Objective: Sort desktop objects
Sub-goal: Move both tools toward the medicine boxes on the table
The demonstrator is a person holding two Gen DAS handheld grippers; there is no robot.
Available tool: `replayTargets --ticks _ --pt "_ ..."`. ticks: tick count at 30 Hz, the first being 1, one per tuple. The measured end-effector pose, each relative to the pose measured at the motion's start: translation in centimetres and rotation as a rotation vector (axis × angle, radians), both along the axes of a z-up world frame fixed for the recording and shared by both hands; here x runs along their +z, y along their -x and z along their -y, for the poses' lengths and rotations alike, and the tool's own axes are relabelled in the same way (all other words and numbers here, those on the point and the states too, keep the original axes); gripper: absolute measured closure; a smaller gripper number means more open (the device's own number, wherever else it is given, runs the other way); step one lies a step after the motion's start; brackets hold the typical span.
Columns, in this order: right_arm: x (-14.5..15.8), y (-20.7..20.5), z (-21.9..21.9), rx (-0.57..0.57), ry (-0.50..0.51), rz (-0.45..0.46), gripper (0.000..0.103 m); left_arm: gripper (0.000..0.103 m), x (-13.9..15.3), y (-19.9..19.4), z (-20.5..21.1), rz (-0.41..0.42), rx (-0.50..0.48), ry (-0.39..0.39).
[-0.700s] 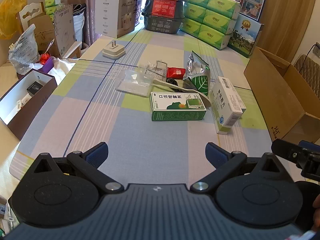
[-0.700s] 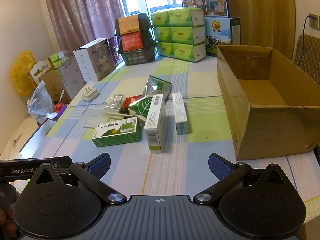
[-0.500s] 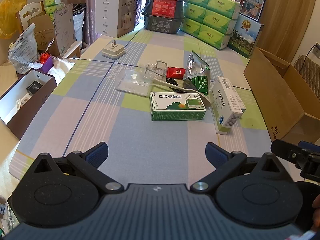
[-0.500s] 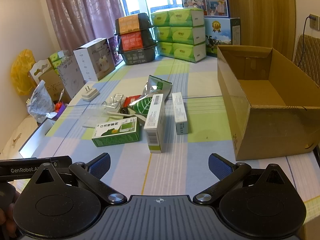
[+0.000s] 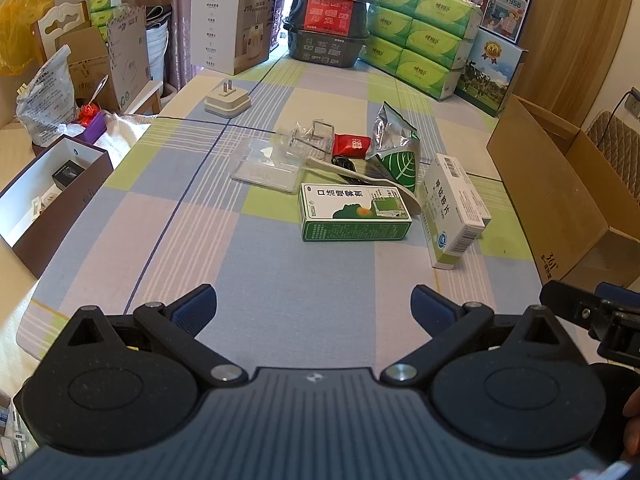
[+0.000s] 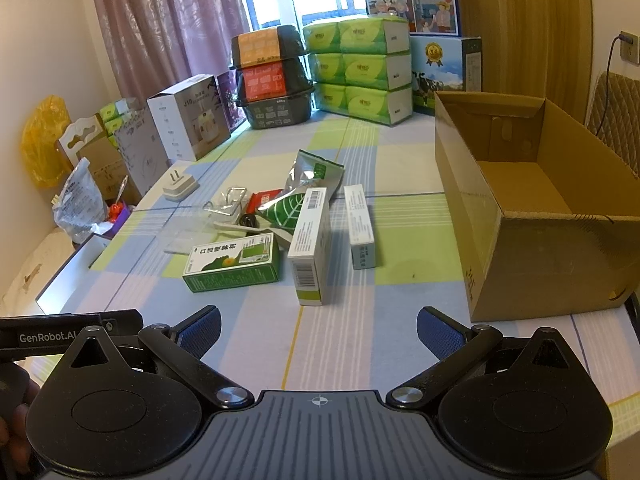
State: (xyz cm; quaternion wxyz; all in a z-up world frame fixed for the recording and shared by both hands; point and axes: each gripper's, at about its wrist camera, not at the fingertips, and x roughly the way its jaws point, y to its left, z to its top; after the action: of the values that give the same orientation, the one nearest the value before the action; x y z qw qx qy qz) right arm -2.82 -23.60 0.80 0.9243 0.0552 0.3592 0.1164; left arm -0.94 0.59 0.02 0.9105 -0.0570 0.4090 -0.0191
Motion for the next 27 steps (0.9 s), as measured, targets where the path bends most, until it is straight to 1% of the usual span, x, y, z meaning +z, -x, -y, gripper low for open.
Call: replayTargets --ticks 22,27 --pt "-0.09 -0.23 0.04 0.003 0.003 0.0 0.002 0.001 0.07 -0.05 0.32 -0.011 0.004 -0.004" --pt "-0.12 -0.26 0.01 0.002 0.004 -0.006 0.002 0.001 0.01 -0.1 0.28 -0.019 0.0 0.008"
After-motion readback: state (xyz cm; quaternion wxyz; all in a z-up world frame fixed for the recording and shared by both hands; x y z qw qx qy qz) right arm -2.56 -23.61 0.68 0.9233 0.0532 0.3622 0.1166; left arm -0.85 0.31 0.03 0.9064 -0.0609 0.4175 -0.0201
